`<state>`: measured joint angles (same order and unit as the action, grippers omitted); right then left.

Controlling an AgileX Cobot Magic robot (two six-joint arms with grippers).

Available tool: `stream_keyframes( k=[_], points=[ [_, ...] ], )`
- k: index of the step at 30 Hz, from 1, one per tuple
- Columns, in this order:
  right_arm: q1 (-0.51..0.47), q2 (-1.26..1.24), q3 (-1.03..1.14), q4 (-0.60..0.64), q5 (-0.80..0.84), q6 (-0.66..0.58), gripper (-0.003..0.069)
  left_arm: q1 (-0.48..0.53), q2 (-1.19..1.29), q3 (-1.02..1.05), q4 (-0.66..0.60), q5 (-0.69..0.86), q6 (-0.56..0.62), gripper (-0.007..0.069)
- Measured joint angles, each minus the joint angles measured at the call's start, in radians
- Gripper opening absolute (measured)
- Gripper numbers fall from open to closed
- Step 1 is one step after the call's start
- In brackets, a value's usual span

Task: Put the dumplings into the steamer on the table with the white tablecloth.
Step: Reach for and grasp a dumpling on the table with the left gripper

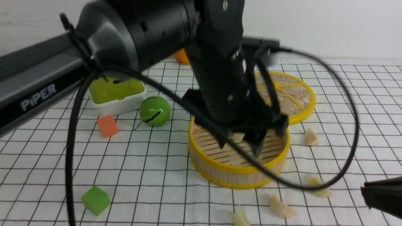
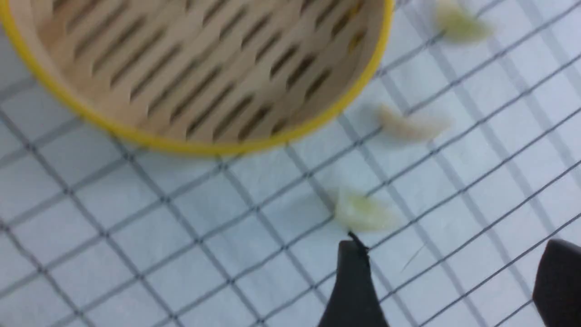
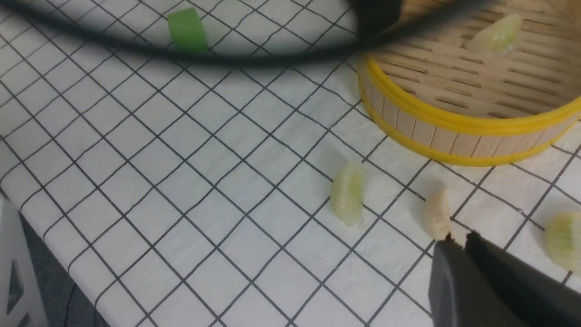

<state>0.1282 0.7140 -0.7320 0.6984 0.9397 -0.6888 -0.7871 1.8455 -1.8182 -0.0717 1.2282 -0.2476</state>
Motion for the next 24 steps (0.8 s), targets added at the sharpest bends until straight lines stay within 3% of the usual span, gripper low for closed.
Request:
stream_keyframes(
  k=[2, 8, 13, 18, 23, 24],
  points=[
    [0.0, -0.028, 0.0, -0.003, 0.0, 0.0, 0.003, -0.008, -0.041, 0.225, 0.021, -0.127, -0.109, 0.0484],
    [0.0, -0.08, 0.0, -0.018, 0.001, 0.0, 0.0033, -0.008, -0.02, 0.444, -0.018, -0.427, -0.243, 0.0481],
    [0.0, -0.095, 0.0, -0.018, 0.005, 0.0, 0.0038, -0.014, 0.062, 0.464, -0.076, -0.557, -0.246, 0.048],
    [0.02, -0.095, 0.0, -0.022, 0.01, 0.0, 0.0041, -0.053, 0.133, 0.465, -0.092, -0.569, -0.198, 0.0468],
    [0.056, -0.096, 0.0, -0.06, 0.017, 0.0, 0.0042, -0.072, 0.159, 0.46, -0.074, -0.558, -0.187, 0.0391],
    [0.063, -0.097, 0.0, -0.076, 0.022, 0.004, 0.0043, -0.072, 0.16, 0.46, -0.067, -0.549, -0.187, 0.0281]
  ],
)
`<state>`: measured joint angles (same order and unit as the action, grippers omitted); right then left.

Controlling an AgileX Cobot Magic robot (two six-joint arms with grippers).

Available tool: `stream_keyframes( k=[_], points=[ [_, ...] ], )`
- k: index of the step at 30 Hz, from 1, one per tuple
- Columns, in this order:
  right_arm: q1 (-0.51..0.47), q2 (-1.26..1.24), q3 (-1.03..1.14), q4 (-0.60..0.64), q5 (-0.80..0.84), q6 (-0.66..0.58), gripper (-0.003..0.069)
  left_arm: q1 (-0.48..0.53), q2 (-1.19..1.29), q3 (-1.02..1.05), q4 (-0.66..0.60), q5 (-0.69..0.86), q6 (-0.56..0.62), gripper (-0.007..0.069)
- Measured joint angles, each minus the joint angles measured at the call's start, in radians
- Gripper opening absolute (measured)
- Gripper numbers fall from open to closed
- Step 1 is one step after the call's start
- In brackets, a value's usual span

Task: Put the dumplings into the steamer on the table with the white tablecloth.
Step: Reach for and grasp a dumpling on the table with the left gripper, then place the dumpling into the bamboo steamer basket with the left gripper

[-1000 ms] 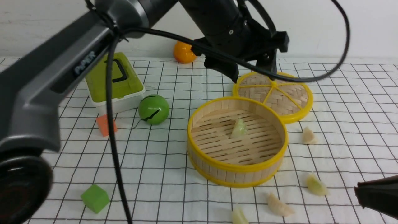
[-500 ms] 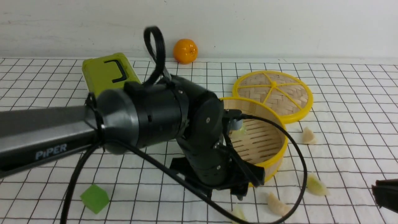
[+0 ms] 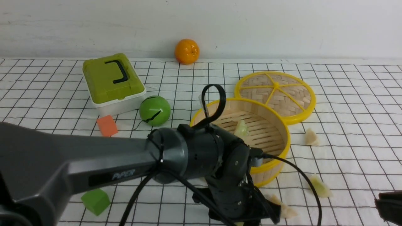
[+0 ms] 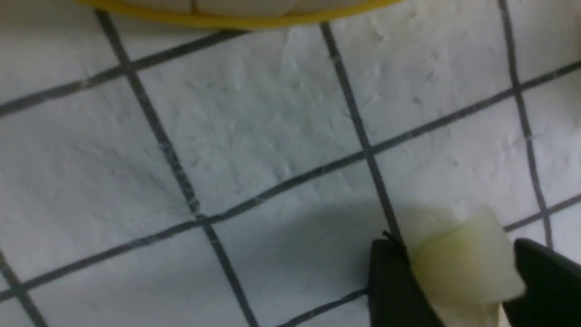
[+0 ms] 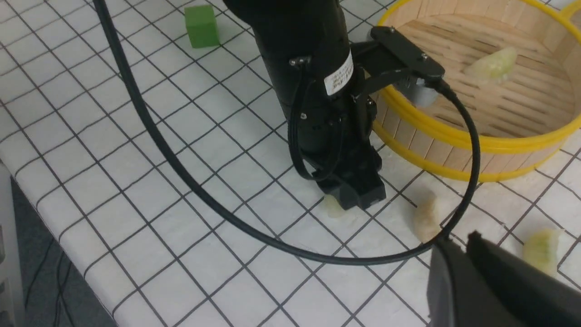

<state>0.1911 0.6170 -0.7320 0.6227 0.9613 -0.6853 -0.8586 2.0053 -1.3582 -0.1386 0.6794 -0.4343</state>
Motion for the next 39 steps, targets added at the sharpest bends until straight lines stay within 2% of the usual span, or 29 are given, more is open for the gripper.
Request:
stream_keyframes(
  k=[2, 7, 11, 15, 18, 28, 34, 37, 38, 39],
  points=[
    [0.006, 0.0, 0.0, -0.01, 0.001, 0.012, 0.0046, 0.0, -0.004, -0.01, 0.001, 0.013, 0.003, 0.0234],
    [0.007, 0.0, 0.0, -0.023, 0.001, 0.02, 0.0049, 0.0, -0.03, -0.066, 0.028, 0.107, 0.059, 0.0213],
    [0.007, 0.0, 0.0, -0.024, 0.001, 0.02, 0.0053, 0.025, -0.086, -0.232, 0.08, 0.203, 0.101, 0.0213],
    [0.007, 0.0, 0.0, -0.024, 0.001, 0.021, 0.0057, 0.094, -0.093, -0.397, 0.105, 0.26, 0.118, 0.0213],
    [0.007, 0.0, 0.0, -0.025, 0.001, 0.021, 0.006, 0.205, -0.017, -0.558, 0.113, 0.31, 0.123, 0.0213],
    [0.007, 0.0, 0.0, -0.038, 0.001, 0.049, 0.0072, 0.309, 0.24, -0.675, 0.113, 0.313, 0.125, 0.0213],
    [0.007, 0.0, 0.0, -0.061, -0.013, 0.095, 0.008, 0.321, 0.294, -0.687, 0.112, 0.21, 0.125, 0.0213],
    [0.007, 0.009, 0.0, -0.068, -0.02, 0.131, 0.0083, 0.321, 0.303, -0.687, 0.111, 0.198, 0.125, 0.0241],
    [0.007, 0.016, 0.0, -0.071, -0.02, 0.136, 0.0084, 0.321, 0.305, -0.687, 0.11, 0.198, 0.125, 0.0266],
    [0.007, 0.036, 0.0, -0.076, -0.015, 0.146, 0.0085, 0.321, 0.305, -0.697, 0.11, 0.217, 0.126, 0.0327]
  ],
)
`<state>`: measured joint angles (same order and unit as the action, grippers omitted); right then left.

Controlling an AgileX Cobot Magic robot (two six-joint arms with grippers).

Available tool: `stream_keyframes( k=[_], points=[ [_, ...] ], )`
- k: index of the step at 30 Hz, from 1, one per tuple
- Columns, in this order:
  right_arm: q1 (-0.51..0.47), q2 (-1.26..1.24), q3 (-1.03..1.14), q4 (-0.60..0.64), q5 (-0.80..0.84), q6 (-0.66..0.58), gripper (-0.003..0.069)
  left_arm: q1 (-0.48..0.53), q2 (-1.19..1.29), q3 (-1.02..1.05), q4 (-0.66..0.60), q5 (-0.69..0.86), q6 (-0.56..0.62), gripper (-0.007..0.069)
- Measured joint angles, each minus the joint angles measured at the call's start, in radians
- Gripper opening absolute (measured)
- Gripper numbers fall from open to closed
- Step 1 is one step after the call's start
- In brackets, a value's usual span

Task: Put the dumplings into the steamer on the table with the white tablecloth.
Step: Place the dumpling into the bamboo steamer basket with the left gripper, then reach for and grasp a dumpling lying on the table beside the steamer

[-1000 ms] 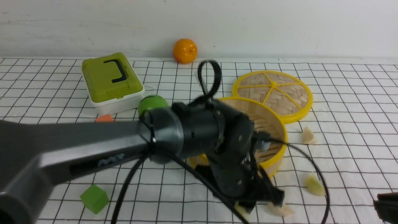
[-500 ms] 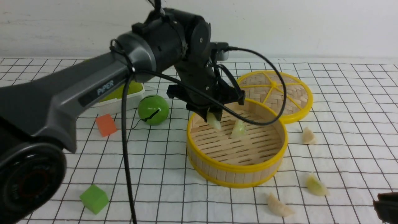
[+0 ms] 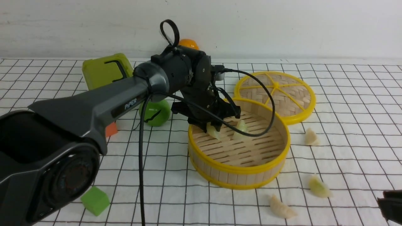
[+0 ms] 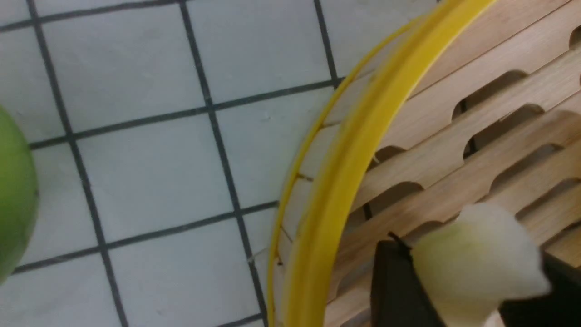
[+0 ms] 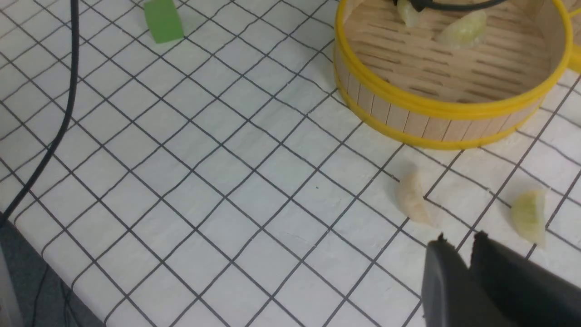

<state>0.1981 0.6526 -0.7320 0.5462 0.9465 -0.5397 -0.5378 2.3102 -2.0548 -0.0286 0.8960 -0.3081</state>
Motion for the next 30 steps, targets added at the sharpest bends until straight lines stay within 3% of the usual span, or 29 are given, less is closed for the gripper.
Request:
stream_keyframes(
  k=[4, 9, 16, 17, 21, 23, 25, 29, 30],
  points=[
    [0.0, 0.073, -0.027, -0.006, 0.021, 0.004, 0.009, 0.0, -0.018, -0.076, 0.002, 0.129, 0.003, 0.0437],
    [0.011, 0.174, -0.068, 0.004, 0.032, 0.004, 0.009, 0.0, -0.147, -0.186, 0.003, 0.318, 0.118, 0.0461],
    [0.134, 0.308, -0.098, -0.036, -0.003, 0.0, 0.0092, 0.0, -0.473, -0.032, 0.035, 0.344, 0.138, 0.0264],
    [0.168, 0.341, -0.103, -0.07, -0.028, 0.01, 0.0093, 0.0, -0.561, 0.065, 0.035, 0.344, 0.138, 0.0188],
    [0.251, 0.46, -0.106, -0.189, -0.122, 0.087, 0.0107, -0.001, -0.807, 0.385, 0.035, 0.34, 0.138, 0.0008],
    [0.258, 0.484, -0.106, -0.208, -0.133, 0.106, 0.0113, -0.001, -0.853, 0.452, 0.029, 0.332, 0.138, -0.0013],
    [0.275, 0.561, -0.107, -0.271, -0.173, 0.161, 0.0153, -0.001, -1.003, 0.662, 0.035, 0.275, 0.137, -0.0013],
    [0.28, 0.672, -0.107, -0.35, -0.215, 0.209, 0.0295, -0.001, -1.168, 0.874, 0.035, 0.201, 0.136, -0.0013],
    [0.28, 0.728, -0.107, -0.373, -0.251, 0.216, 0.0389, -0.001, -1.259, 0.982, 0.034, 0.163, 0.136, -0.0013]
  ],
)
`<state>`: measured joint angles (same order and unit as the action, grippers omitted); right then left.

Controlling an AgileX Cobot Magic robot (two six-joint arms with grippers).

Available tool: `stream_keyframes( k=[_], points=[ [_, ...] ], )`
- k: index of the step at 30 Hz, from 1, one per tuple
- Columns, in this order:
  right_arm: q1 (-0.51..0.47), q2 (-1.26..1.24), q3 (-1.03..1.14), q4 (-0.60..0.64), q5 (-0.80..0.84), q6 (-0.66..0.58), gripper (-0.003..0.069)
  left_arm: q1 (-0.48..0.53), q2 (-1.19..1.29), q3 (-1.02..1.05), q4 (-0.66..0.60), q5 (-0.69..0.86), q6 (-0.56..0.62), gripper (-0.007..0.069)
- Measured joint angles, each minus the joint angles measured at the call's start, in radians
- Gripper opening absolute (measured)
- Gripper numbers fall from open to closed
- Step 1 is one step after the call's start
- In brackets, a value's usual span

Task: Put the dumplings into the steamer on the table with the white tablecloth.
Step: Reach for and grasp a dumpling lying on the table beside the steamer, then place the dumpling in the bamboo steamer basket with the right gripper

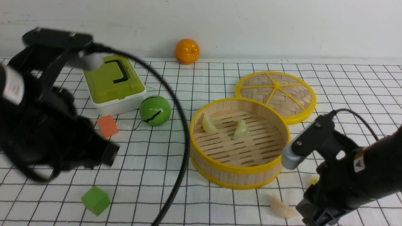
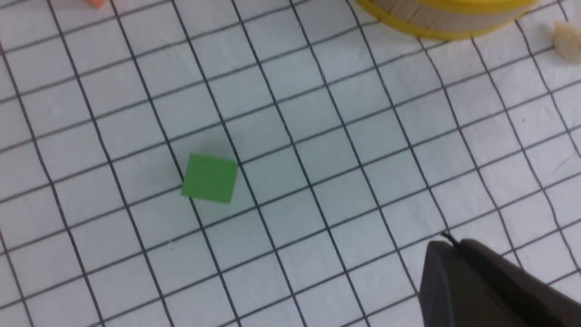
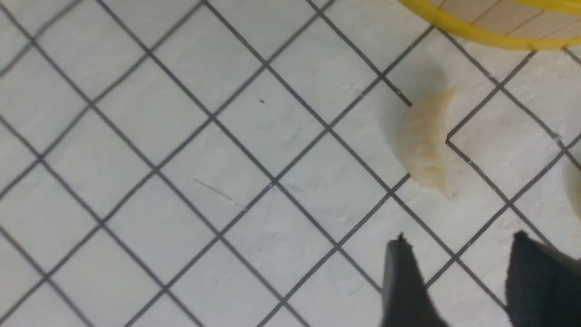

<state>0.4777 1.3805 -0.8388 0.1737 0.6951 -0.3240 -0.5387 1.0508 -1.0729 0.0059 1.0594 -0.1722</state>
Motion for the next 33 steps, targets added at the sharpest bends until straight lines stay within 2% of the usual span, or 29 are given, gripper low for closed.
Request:
stream_keyframes(
  k=[1, 2, 3, 4, 6, 8, 10, 13, 17, 19, 25, 29, 33],
  points=[
    [0.0, 0.024, 0.0, -0.004, -0.013, 0.0, 0.0421, 0.0, -0.028, 0.032, 0.0, -0.011, 0.0, -0.0013],
    [0.0, 0.024, 0.0, -0.004, -0.013, 0.0, 0.0421, 0.0, -0.028, 0.032, 0.0, -0.011, 0.0, -0.0013],
    [0.0, 0.078, -0.001, -0.007, -0.053, 0.001, 0.0498, 0.0, -0.099, 0.118, 0.0, -0.043, 0.0, -0.0013],
    [0.0, 0.096, -0.003, -0.009, -0.074, 0.001, 0.0536, 0.0, -0.131, 0.15, 0.0, -0.056, 0.0, -0.0013],
    [0.0, 0.151, -0.016, -0.013, -0.104, 0.008, 0.0575, 0.0, -0.192, 0.204, 0.003, -0.08, 0.0, -0.0013],
    [0.0, 0.221, -0.037, -0.034, -0.132, 0.033, 0.0575, 0.0, -0.25, 0.262, 0.003, -0.103, 0.0, -0.0013],
    [0.0, 0.254, -0.054, -0.053, -0.142, 0.053, 0.0556, 0.0, -0.27, 0.285, 0.001, -0.106, 0.0, -0.0013],
    [0.0, 0.332, -0.095, -0.107, -0.143, 0.115, 0.0463, 0.0, -0.295, 0.32, -0.006, -0.103, 0.0, -0.0013],
    [0.0, 0.382, -0.12, -0.119, -0.113, 0.136, 0.0224, 0.0, -0.297, 0.335, -0.006, -0.089, 0.0, -0.0013],
    [0.001, 0.383, -0.127, -0.121, -0.104, 0.136, 0.0176, 0.0, -0.297, 0.335, 0.002, -0.082, 0.0, -0.0013],
    [0.015, 0.311, -0.238, -0.115, 0.08, 0.136, 0.0187, 0.0, -0.299, 0.335, 0.039, -0.016, 0.0, -0.0013],
    [0.028, 0.254, -0.386, -0.062, 0.119, 0.136, 0.0187, 0.0, -0.299, 0.335, 0.049, -0.004, 0.0, -0.0013],
    [0.031, 0.309, -0.576, -0.01, 0.111, 0.168, 0.0187, 0.0, -0.299, 0.335, 0.049, -0.005, 0.0, -0.0013]
  ],
)
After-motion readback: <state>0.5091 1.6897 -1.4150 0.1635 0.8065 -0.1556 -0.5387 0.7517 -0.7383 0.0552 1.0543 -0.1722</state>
